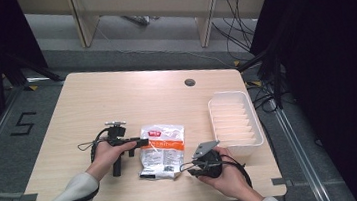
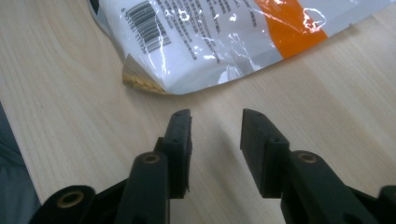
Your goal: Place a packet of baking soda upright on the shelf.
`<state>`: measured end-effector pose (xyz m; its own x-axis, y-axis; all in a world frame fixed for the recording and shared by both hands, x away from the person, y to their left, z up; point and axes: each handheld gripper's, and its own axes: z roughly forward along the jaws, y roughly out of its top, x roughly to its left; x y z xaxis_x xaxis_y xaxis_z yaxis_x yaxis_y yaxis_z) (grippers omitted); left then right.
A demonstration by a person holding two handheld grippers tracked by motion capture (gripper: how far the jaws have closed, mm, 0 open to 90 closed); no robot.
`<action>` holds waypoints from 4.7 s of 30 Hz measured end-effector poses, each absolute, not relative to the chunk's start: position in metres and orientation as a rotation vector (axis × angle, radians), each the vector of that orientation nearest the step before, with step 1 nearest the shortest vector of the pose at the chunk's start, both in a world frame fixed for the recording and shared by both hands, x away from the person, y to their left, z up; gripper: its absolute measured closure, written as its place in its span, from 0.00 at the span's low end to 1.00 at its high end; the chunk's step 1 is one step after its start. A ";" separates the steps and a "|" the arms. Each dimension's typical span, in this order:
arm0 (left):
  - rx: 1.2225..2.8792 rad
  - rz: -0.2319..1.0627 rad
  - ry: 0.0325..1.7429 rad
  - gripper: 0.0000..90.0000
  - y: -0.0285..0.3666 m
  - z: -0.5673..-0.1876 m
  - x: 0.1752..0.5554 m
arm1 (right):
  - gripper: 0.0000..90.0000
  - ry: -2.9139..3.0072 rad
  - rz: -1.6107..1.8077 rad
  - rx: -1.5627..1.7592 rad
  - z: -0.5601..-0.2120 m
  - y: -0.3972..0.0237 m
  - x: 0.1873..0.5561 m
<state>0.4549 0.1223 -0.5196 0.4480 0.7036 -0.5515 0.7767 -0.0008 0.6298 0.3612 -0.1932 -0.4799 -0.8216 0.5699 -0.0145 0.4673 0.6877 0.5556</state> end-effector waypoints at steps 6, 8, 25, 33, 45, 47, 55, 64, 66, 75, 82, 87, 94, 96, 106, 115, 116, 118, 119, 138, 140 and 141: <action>1.731 -0.113 1.279 0.55 0.119 -0.521 0.457 | 0.98 2.690 0.843 0.830 -0.478 -0.191 0.363; 1.733 -0.124 1.275 0.56 0.119 -0.522 0.458 | 1.00 2.700 0.830 0.799 -0.476 -0.190 0.365; 1.736 -0.126 1.268 0.61 0.116 -0.523 0.459 | 1.00 2.688 0.927 0.741 -0.480 -0.157 0.365; 1.733 -0.125 1.256 0.64 0.116 -0.525 0.459 | 1.00 2.715 0.860 0.711 -0.482 -0.150 0.368; 1.733 -0.124 1.252 0.65 0.115 -0.525 0.459 | 1.00 2.744 0.892 0.694 -0.480 -0.145 0.370; 1.734 -0.125 1.250 0.66 0.115 -0.525 0.459 | 1.00 2.745 0.889 0.719 -0.481 -0.145 0.369; 1.716 -0.144 1.243 0.71 0.114 -0.526 0.462 | 1.00 2.746 0.866 0.702 -0.482 -0.144 0.367; 1.691 -0.164 1.224 0.79 0.111 -0.524 0.461 | 1.00 2.753 0.869 0.682 -0.482 -0.145 0.368; 1.698 -0.171 1.216 0.79 0.111 -0.525 0.461 | 1.00 2.746 0.864 0.645 -0.482 -0.145 0.369; 1.736 -0.136 1.188 0.97 0.112 -0.525 0.459 | 1.00 2.747 0.867 0.641 -0.482 -0.146 0.369; 1.729 -0.113 1.117 0.99 0.110 -0.516 0.455 | 1.00 2.735 0.888 0.672 -0.484 -0.145 0.368; 1.744 -0.108 1.071 0.99 0.105 -0.510 0.449 | 1.00 2.741 0.893 0.698 -0.484 -0.145 0.367; 1.736 -0.108 1.061 1.00 0.106 -0.508 0.448 | 1.00 2.739 0.884 0.683 -0.483 -0.146 0.368; 1.737 -0.105 1.060 1.00 0.105 -0.507 0.447 | 1.00 2.742 0.884 0.697 -0.483 -0.146 0.367; 1.699 -0.097 0.999 1.00 0.108 -0.493 0.438 | 0.71 2.674 0.894 0.761 -0.472 -0.157 0.378; 1.658 -0.101 0.904 1.00 0.109 -0.472 0.421 | 0.55 2.505 0.926 0.733 -0.423 -0.191 0.404; 1.655 -0.103 0.892 1.00 0.109 -0.470 0.418 | 0.54 2.492 0.929 0.739 -0.419 -0.192 0.407; 1.646 -0.108 0.870 1.00 0.108 -0.466 0.414 | 0.49 2.517 0.898 0.697 -0.409 -0.197 0.414; 1.639 -0.110 0.862 1.00 0.108 -0.464 0.411 | 0.48 2.523 0.879 0.682 -0.406 -0.199 0.418; 1.631 -0.137 0.728 1.00 0.110 -0.448 0.380 | 0.42 2.851 0.827 0.420 -0.385 -0.190 0.452; 1.637 -0.130 0.735 1.00 0.111 -0.448 0.378 | 0.50 2.901 0.806 0.383 -0.389 -0.188 0.451; 1.638 -0.129 0.735 1.00 0.112 -0.448 0.378 | 0.58 2.917 0.793 0.368 -0.390 -0.188 0.451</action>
<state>0.3781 0.1121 -0.4480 0.7891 0.3864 -0.4776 0.5259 -0.0230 0.8503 0.4511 -0.1876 -0.3897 -0.9663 0.2560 -0.0289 0.2061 0.8355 0.5094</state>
